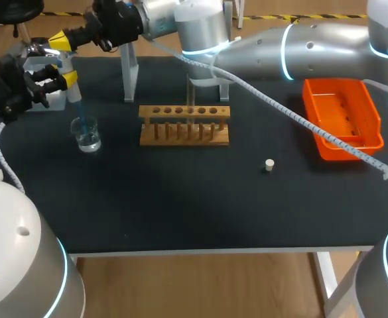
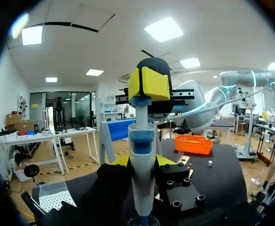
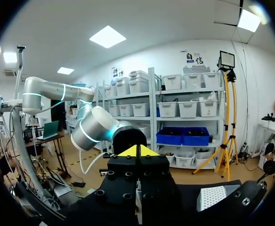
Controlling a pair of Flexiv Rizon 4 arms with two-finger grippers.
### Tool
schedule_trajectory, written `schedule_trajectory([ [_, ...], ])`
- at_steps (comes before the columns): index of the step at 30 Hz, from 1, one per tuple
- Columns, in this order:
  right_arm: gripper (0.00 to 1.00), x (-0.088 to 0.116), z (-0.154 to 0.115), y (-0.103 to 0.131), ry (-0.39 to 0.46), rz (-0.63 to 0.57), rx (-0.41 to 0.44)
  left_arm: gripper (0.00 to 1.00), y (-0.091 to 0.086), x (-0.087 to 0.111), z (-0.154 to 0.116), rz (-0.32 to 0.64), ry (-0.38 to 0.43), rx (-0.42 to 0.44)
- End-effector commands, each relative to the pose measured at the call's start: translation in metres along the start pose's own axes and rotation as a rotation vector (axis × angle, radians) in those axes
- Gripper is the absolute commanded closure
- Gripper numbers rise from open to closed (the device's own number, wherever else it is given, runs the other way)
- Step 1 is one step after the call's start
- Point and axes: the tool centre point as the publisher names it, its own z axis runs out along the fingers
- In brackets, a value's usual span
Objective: Invert the test tube, pick up the pipette, mount the tip to pipette, aspirate from beaker and dispense into the tube, eject the tip, return the pipette, and cap with the stopper.
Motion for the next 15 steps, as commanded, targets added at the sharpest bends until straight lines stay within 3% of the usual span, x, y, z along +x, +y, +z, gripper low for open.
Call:
schedule_trajectory([
  [1,1.0,-0.006,0.0,-0.008,0.011,0.003,-0.003,1.0,-0.003,0.0,0.0,0.001,-0.001,0.002],
  [15,1.0,-0.004,0.001,-0.018,0.011,0.019,-0.004,1.0,-0.003,0.0,0.0,0.001,-0.001,0.002],
])
